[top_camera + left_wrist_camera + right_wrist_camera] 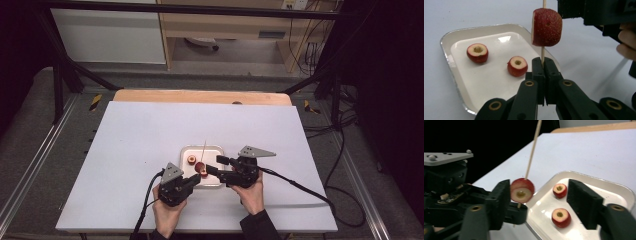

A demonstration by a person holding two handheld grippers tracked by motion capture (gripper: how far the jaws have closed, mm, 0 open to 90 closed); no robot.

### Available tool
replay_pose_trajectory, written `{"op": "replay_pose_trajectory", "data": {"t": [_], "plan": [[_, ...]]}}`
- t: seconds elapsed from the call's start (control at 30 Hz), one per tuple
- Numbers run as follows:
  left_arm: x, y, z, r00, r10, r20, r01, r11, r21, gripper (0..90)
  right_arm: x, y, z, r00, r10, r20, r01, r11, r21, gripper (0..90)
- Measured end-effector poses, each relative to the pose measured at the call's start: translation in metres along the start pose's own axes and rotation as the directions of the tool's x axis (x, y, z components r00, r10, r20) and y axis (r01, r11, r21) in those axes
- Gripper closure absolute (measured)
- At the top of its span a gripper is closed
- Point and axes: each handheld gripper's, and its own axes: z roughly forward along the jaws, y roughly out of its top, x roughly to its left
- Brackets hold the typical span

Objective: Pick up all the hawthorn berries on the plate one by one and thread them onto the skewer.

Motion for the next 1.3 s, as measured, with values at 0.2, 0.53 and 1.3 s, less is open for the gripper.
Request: {"op": "replay_pose_trajectory", "data": {"t": [0.2,0.53,1.3], "plan": [[0.008,-0.005,-0.009,0.9990,0.040,-0.019,-0.039,0.9991,0.016,88.8,-0.012,0.007,0.000,0.9963,-0.054,0.066,0.046,0.992,0.115,14.9],[0.021,-0.013,-0.025,0.9963,0.066,-0.055,-0.064,0.9976,0.026,88.7,-0.020,0.013,0.006,0.9773,-0.165,0.133,0.115,0.941,0.319,7.5],[0.043,-0.026,-0.044,0.9958,0.030,-0.086,-0.028,0.9995,0.017,88.6,-0.002,0.036,0.075,0.9577,-0.232,0.171,0.070,0.764,0.642,21.4]]}}
